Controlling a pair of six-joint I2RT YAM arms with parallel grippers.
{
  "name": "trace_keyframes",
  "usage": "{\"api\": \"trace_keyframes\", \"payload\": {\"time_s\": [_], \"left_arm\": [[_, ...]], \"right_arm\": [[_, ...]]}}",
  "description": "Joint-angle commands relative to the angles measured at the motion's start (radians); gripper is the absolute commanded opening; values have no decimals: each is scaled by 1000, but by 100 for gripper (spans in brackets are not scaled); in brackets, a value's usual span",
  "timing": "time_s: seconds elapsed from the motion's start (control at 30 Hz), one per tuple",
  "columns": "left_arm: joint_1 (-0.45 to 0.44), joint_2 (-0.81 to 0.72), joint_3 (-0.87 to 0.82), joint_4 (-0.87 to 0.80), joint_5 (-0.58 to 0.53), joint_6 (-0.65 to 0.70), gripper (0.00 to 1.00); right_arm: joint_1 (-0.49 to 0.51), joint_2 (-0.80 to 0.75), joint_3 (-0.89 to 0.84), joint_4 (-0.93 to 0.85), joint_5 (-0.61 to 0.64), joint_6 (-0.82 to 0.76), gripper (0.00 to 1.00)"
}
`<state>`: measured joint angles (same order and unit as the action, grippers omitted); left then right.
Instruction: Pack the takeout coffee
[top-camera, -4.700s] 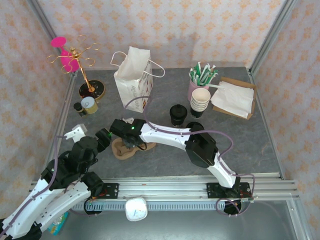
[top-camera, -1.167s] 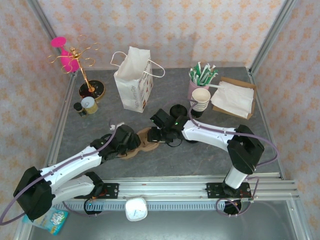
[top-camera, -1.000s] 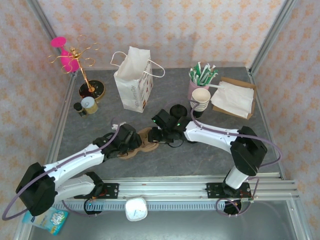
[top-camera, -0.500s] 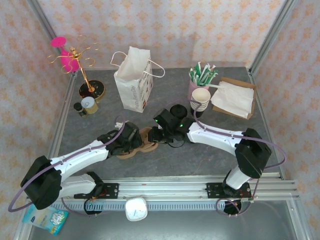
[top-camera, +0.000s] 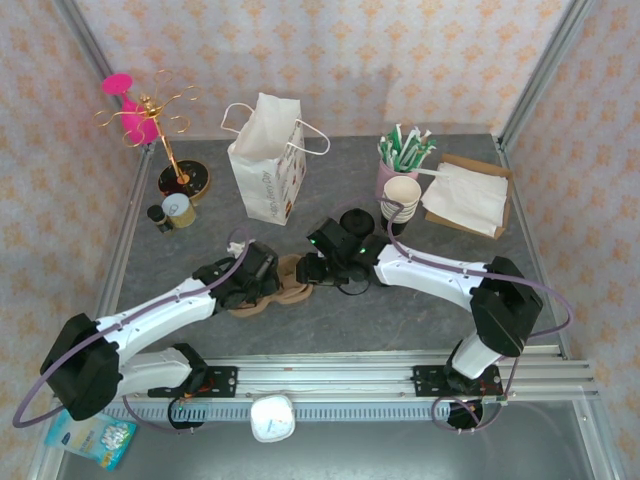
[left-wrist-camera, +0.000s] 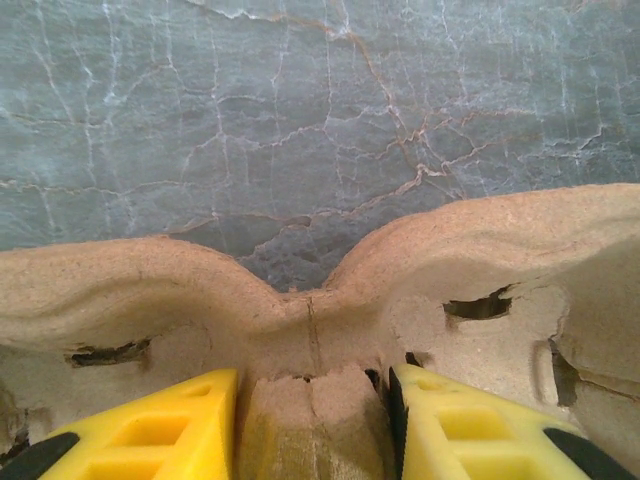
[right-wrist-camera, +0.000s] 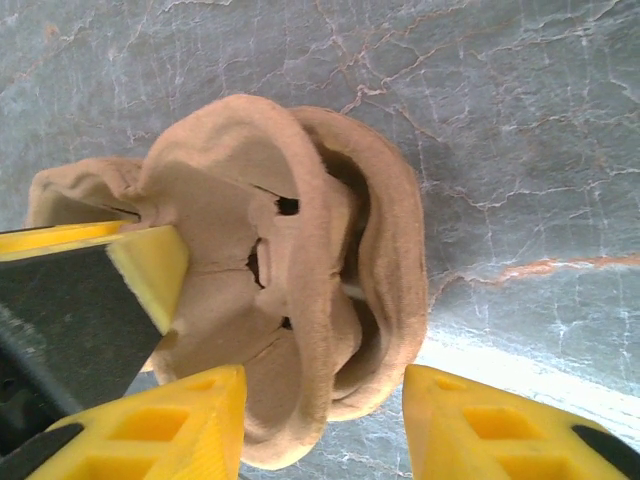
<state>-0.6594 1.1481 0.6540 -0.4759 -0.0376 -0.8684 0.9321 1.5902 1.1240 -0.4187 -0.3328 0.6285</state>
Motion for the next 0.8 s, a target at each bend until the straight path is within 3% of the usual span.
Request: {"api": "trace_keyframes", "payload": {"time_s": [0.0,0.17,0.33,0.77], "left_arm": [[-4,-37,40,-52,-51,14,40],[-3,-58,26,-17,-17,5,40],[0,-55,6,-12,-31,0,40],[2,-40,-51,87,40,-34,42]], "right_arm": [[-12,-51,26,-21,38,0,48],[-27,-54,18,-44,61,9,49],[-32,-105,-27,61,-54,30,57],[-32,-76,-51,91,-73,51,50]]}}
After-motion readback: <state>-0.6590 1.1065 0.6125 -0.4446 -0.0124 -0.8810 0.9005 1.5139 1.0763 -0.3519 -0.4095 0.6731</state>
